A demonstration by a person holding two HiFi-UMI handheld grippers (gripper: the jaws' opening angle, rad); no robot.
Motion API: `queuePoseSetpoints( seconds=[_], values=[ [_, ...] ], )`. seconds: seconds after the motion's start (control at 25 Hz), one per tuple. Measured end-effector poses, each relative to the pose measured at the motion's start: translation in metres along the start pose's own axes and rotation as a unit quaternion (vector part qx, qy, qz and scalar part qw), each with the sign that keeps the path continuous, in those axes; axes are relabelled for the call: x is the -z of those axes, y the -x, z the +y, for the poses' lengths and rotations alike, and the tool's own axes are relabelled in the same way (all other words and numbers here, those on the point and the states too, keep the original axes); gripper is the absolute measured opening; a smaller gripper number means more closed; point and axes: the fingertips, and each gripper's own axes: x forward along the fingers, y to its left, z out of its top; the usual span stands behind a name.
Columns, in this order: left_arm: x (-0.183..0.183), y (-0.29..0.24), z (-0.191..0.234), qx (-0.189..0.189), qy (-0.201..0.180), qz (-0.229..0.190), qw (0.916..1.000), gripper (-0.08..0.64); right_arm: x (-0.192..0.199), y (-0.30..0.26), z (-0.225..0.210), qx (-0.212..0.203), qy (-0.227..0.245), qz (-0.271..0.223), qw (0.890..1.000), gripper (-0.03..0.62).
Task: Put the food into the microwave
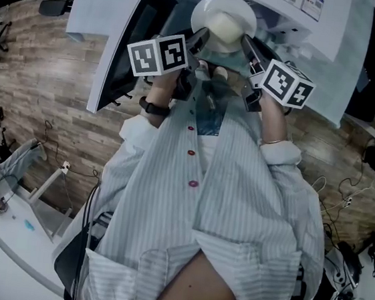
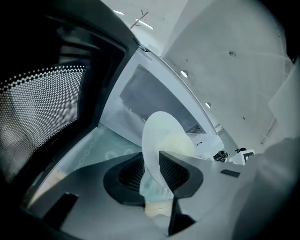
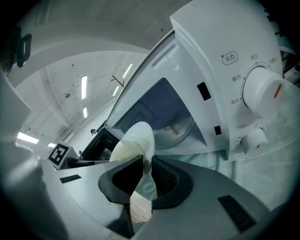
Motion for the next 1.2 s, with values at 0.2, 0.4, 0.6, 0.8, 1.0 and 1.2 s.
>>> queuePoseSetpoints(
  seconds=[0.2, 0.4, 0.6, 0.8, 1.0, 1.2],
  values=[
    [0.0, -0.007, 0.005, 0.002, 0.0, 0.01, 0.9999, 0.095, 0.003, -0.005, -0.005, 0.007, -0.01, -0.001, 1.0, 0.074],
    [0.002, -0.012, 0.01, 0.001, -0.002, 0.022, 0.9997, 0.095, 0.006, -0.009, -0.01, 0.017, -0.016, -0.001, 1.0, 0.074],
    [0.003, -0.022, 0.017, -0.003, -0.003, 0.032, 0.9995, 0.095, 0.008, -0.018, -0.018, 0.027, -0.02, -0.002, 0.999, 0.074],
    [0.0, -0.037, 0.024, -0.006, -0.005, 0.037, 0.9993, 0.095, 0.007, -0.027, -0.032, 0.042, -0.028, -0.001, 0.999, 0.074],
    [-0.005, -0.05, 0.031, -0.009, -0.008, 0.043, 0.999, 0.095, 0.003, -0.039, -0.04, 0.052, -0.029, -0.007, 0.998, 0.074],
    [-0.009, -0.058, 0.035, -0.013, -0.016, 0.045, 0.9988, 0.095, 0.006, -0.045, -0.047, 0.069, -0.038, -0.016, 0.997, 0.074]
  ],
)
